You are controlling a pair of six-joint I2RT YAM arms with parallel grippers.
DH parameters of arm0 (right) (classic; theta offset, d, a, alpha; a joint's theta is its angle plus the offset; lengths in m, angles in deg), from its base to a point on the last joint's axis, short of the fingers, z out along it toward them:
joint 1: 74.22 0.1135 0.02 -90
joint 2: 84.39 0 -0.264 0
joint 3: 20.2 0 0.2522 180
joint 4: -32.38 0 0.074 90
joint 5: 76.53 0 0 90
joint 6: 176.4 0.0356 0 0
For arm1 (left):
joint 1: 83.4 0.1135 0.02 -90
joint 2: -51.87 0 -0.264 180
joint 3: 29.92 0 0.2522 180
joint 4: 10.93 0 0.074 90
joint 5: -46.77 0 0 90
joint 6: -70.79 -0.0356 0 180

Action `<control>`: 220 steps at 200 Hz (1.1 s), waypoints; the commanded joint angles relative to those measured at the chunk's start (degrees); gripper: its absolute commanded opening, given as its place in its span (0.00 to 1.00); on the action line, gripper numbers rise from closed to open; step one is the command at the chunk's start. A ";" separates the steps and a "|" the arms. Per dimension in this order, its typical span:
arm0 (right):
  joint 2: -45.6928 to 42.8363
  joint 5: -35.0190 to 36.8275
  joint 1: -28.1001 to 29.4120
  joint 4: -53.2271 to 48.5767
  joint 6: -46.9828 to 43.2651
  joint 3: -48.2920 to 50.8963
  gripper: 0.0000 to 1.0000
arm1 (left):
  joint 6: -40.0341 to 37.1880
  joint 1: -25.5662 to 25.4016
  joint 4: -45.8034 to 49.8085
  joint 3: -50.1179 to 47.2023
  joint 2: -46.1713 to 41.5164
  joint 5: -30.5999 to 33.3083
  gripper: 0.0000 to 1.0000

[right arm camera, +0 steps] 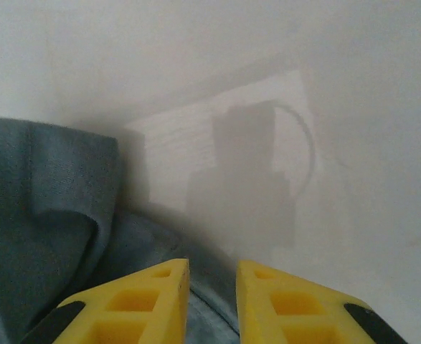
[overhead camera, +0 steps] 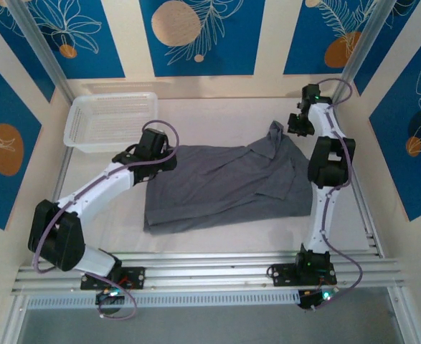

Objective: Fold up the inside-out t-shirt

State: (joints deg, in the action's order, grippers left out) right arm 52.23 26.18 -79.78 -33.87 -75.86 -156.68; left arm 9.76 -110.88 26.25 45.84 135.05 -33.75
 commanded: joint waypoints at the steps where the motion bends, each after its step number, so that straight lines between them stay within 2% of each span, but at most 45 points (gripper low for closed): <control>1: 3.69 -0.19 2.06 -7.16 -4.01 -8.10 0.27 | -1.65 0.90 1.19 1.64 1.23 -2.22 0.47; 25: 6.74 0.54 2.84 -9.96 -4.57 -11.80 0.28 | -1.21 1.20 1.10 1.14 1.65 -1.75 0.47; 38: 6.71 -0.53 2.67 -9.65 -4.49 -11.35 0.38 | -1.02 1.40 0.54 0.85 2.03 -2.07 0.47; 72: 8.37 -2.88 2.74 -11.01 -5.27 -12.16 0.40 | -1.02 1.89 0.52 2.05 3.91 -3.06 0.47; 92: 9.21 -3.66 3.18 -10.97 -5.75 -12.22 0.50 | -1.11 1.91 0.14 2.03 4.36 -3.31 0.47; 165: 13.13 5.45 5.10 -8.09 -10.79 -15.98 0.51 | -1.64 1.99 0.40 1.55 4.89 -3.05 0.47; 195: 13.88 4.60 5.45 -7.71 -12.00 -15.36 0.55 | -1.55 2.02 0.20 1.03 5.05 -3.39 0.47; 220: 14.38 0.96 5.21 -7.63 -12.90 -15.28 0.55 | -1.68 2.07 0.18 1.28 5.48 -3.85 0.47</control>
State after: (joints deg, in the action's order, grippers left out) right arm 64.03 30.11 -74.64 -41.28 -86.50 -171.22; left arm 9.08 -109.48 26.21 46.41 139.60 -36.38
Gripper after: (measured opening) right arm 0.551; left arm 0.474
